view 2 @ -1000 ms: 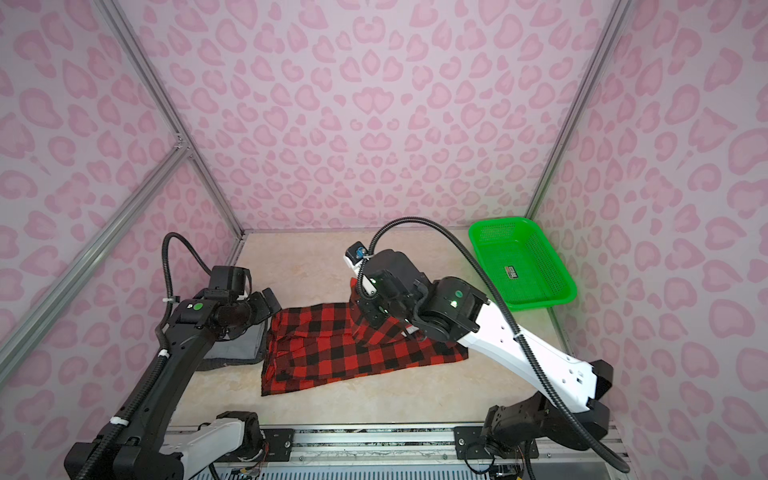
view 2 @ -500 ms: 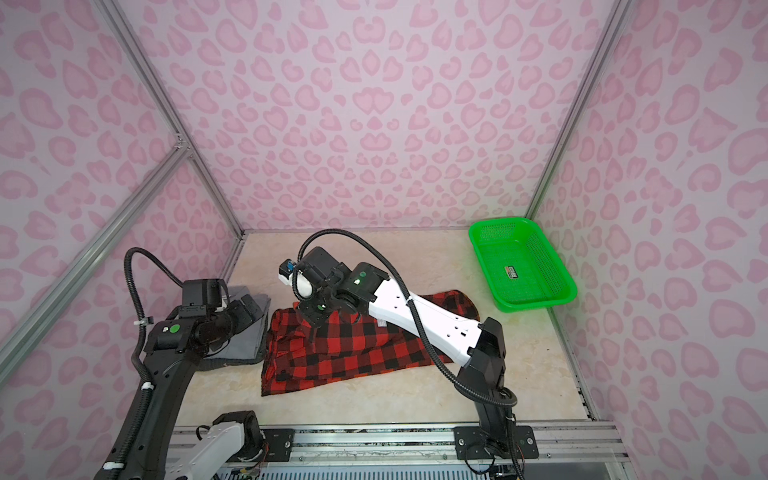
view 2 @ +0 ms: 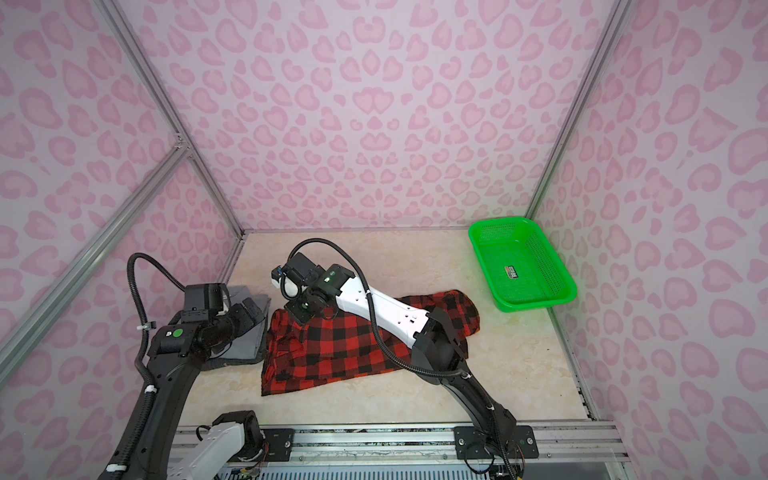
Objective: Fold and stack the long sleeve shirts
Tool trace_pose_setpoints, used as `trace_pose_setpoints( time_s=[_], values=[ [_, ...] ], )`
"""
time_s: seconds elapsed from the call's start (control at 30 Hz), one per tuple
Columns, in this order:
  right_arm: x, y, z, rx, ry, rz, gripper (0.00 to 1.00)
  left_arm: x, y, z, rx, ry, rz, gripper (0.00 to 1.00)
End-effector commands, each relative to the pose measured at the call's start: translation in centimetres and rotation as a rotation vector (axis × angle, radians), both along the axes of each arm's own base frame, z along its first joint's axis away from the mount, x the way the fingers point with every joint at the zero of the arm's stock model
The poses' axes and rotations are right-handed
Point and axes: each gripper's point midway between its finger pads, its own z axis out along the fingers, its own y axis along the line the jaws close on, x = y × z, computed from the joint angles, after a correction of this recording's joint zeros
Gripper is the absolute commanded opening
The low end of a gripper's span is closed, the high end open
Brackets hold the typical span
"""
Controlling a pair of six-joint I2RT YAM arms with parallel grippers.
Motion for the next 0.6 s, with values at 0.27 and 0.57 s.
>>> trace_pose_setpoints(
  time_s=[0.27,0.57],
  values=[
    [-0.2,2.3,-5.4,-0.033,0.089,0.018,0.0,0.6,0.0,0.2,0.004,-0.041,-0.006,0.98],
    [2.4,3.0,-8.0,-0.028,0.098,-0.07,0.0,0.7,0.0,-0.1,0.002,-0.045,-0.008,0.98]
  ],
)
